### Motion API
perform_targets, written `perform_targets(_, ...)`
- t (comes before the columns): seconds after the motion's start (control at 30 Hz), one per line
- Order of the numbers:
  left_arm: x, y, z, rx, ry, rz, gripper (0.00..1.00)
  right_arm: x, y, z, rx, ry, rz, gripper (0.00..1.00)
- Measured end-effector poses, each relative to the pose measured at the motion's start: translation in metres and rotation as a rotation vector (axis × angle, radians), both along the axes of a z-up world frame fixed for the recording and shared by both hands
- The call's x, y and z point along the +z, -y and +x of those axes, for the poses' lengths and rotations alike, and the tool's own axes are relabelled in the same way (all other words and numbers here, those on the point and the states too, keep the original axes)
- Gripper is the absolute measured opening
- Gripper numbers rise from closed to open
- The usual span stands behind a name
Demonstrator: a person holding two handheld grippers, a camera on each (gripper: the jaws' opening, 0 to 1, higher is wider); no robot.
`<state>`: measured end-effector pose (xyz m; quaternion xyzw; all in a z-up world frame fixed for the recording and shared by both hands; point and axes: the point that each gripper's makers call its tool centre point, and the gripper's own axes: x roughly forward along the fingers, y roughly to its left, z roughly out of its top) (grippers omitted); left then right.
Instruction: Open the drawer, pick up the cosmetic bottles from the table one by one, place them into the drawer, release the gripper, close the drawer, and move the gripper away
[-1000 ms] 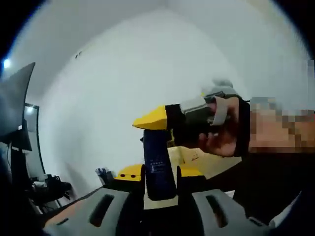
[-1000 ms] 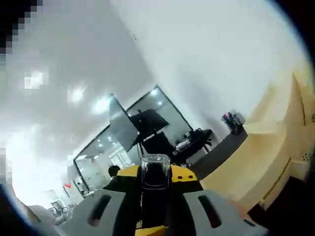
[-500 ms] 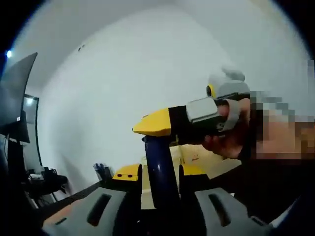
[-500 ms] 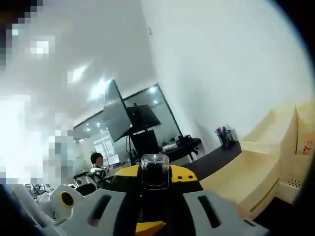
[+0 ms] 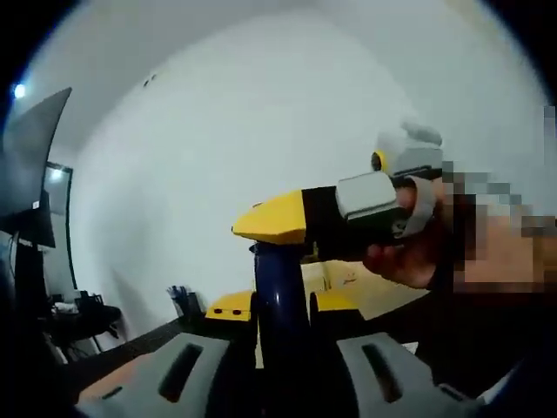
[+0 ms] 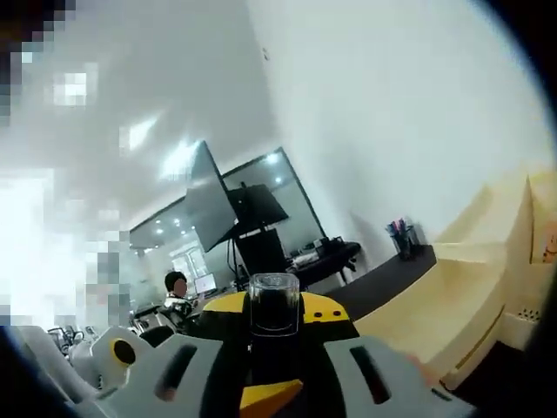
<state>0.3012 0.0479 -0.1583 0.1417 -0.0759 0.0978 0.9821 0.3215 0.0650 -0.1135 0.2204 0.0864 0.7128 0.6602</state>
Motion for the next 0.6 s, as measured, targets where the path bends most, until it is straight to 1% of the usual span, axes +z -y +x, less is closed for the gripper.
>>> perform_targets(0.13,0.001,-0.002,-0.002,-0.003,0.000,-0.022,0.20,0.001,-0.001,-0.002,0.004,-0.018,0.010,0.18)
perform_targets(0.23,0.003,-0.004,-0.002,-0.001,0.001,-0.025,0.19,0.003,0.000,-0.003,-0.003,0.003,0.034,0.18)
perform_targets(0.27,0.004,-0.005,-0.001,-0.002,-0.002,-0.029,0.19,0.004,0.000,0.000,-0.007,0.010,0.036,0.18)
perform_targets(0.33,0.004,-0.004,0.000,-0.015,-0.006,-0.046,0.19,0.005,0.001,0.003,-0.036,0.043,0.039,0.19)
perform_targets(0.37,0.001,-0.003,0.000,-0.016,-0.012,-0.048,0.19,0.005,0.001,0.005,-0.061,0.091,0.033,0.20)
perform_targets(0.43,-0.002,-0.003,0.001,-0.012,-0.024,-0.042,0.18,0.008,0.003,0.008,-0.096,0.140,0.037,0.21)
perform_targets(0.5,-0.002,-0.005,0.002,-0.010,-0.027,-0.043,0.18,0.013,0.007,0.011,-0.119,0.173,0.048,0.23)
perform_targets(0.6,-0.002,-0.008,0.003,-0.018,-0.032,-0.058,0.18,0.024,0.017,0.020,-0.155,0.179,0.073,0.26)
